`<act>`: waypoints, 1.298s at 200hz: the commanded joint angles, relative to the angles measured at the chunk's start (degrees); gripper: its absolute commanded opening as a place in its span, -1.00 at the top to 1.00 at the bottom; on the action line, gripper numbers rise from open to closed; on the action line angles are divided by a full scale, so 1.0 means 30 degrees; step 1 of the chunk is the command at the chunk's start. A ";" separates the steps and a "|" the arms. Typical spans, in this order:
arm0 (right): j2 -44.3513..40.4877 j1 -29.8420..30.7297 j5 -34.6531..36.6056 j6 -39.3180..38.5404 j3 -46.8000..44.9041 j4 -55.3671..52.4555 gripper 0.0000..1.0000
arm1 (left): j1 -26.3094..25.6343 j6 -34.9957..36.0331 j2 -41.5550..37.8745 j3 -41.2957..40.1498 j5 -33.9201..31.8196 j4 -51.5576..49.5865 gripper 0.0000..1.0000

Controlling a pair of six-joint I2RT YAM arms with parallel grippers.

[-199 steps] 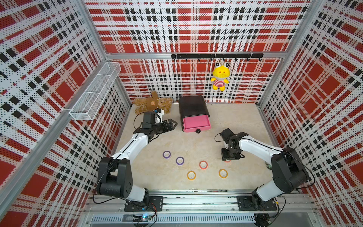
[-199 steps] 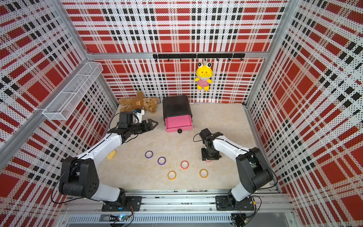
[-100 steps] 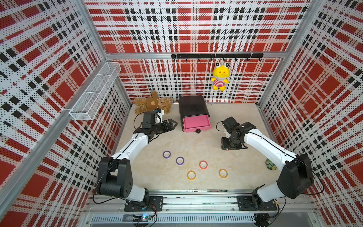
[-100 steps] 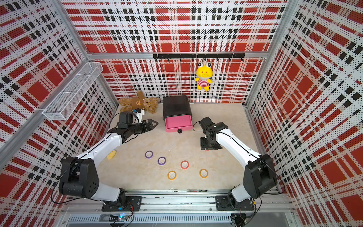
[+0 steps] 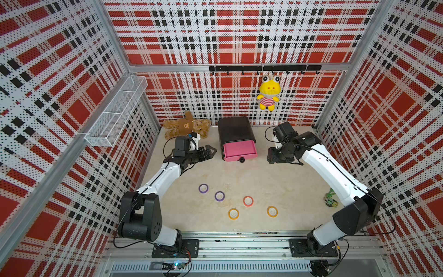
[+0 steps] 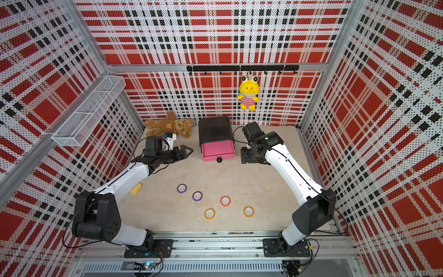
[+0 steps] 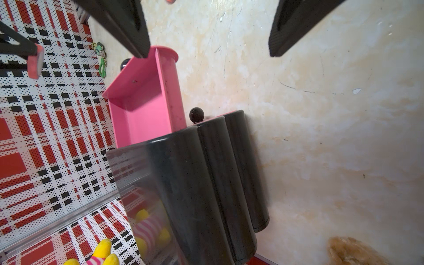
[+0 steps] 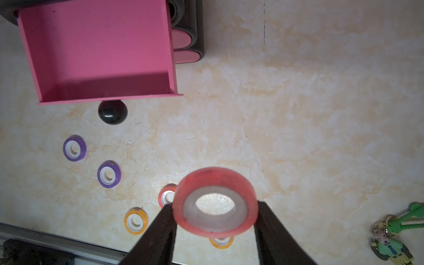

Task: Place the transparent tape into the drawer according to color
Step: Place the tape in the drawer.

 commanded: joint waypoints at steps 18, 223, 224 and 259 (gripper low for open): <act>0.2004 0.0580 0.0045 -0.0489 0.2253 0.0285 0.20 | -0.0034 0.0138 0.0083 0.0298 0.0211 0.0432 -0.78; 0.9551 0.1824 -0.0876 -0.1140 0.9607 0.1396 0.03 | 0.0159 0.0167 -0.0149 -0.0045 0.0152 0.0432 -0.78; 0.9564 0.1824 -0.0884 -0.1140 0.9603 0.1402 0.02 | 0.0159 0.0167 -0.0137 -0.0054 0.0152 0.0432 -0.79; 0.9447 0.1881 -0.0939 -0.1063 0.9356 0.1805 -0.37 | 0.0174 0.0159 -0.0225 -0.0071 0.0152 0.0432 -0.78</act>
